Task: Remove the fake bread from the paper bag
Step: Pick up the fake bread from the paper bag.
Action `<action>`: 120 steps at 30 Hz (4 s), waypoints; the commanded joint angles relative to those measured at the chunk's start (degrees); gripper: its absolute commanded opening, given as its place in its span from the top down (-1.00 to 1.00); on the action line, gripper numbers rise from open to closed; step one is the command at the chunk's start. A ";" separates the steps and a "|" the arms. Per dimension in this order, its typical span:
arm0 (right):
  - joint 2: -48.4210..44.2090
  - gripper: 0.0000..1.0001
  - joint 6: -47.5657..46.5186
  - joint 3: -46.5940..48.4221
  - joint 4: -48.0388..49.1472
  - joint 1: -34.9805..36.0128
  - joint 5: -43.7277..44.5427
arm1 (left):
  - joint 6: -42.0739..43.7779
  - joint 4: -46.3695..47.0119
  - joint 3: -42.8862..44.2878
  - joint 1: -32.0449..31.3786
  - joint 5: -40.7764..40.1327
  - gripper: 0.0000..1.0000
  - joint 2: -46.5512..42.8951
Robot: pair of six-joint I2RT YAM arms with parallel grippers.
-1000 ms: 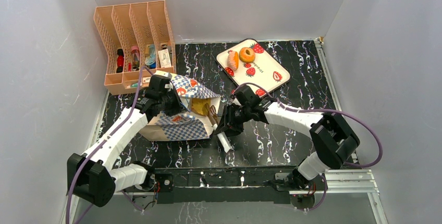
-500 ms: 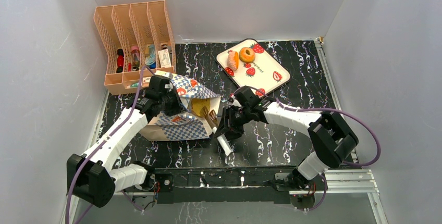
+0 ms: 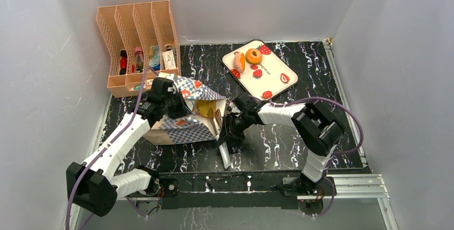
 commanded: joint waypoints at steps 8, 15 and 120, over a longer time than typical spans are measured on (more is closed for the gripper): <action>-5.74 1.00 3.77 -0.92 3.89 -0.30 1.01 | -0.77 -1.89 1.40 0.22 -4.06 1.00 -0.69; -12.12 1.00 7.30 -5.09 6.62 -0.31 1.15 | -2.39 -3.58 3.38 0.24 -8.47 1.00 3.22; -11.03 1.00 38.10 -18.92 49.74 -0.22 -14.61 | 1.18 -3.10 -0.52 0.16 -6.44 1.00 -5.31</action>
